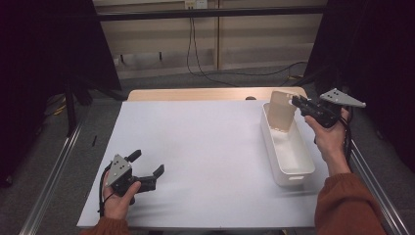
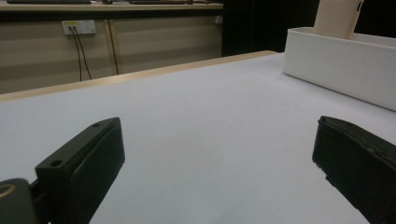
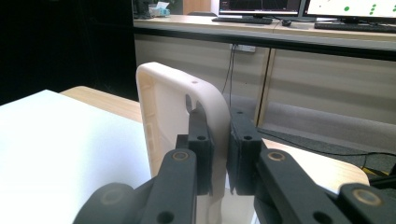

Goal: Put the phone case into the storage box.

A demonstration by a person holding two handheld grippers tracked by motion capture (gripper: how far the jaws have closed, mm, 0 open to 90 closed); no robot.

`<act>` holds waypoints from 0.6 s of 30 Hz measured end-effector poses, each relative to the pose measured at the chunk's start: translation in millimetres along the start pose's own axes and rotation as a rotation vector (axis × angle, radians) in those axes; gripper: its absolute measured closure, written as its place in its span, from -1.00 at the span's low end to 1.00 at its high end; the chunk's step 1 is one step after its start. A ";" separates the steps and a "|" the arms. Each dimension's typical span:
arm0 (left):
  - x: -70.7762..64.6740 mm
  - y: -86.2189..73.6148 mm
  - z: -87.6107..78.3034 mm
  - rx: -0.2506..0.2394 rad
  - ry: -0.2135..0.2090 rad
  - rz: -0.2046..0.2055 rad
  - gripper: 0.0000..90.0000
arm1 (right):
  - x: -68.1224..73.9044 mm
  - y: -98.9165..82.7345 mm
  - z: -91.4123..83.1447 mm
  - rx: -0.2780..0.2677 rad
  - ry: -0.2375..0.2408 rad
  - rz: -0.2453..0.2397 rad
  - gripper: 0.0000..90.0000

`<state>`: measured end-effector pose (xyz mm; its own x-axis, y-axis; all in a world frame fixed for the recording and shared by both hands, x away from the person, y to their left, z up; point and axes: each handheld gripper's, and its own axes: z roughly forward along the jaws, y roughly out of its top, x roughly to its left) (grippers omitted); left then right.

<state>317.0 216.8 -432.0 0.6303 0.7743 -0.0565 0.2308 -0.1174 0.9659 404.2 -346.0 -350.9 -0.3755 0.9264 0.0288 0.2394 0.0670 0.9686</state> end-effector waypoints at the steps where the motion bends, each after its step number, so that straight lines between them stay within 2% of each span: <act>1: 0.2 0.0 0.2 0.001 0.000 0.000 -0.95 | -0.5 -0.6 1.2 0.003 0.001 -0.002 0.81; 18: 0.3 -0.2 1.1 0.005 -0.002 0.006 -0.95 | -9.8 -9.1 17.2 0.006 -0.014 -0.001 0.81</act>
<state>318.0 216.4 -432.5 0.6330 0.7725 -0.0508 0.2306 -0.1254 0.9649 421.1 -349.3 -364.2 -0.3630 0.9315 0.0244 0.2441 0.0698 0.9672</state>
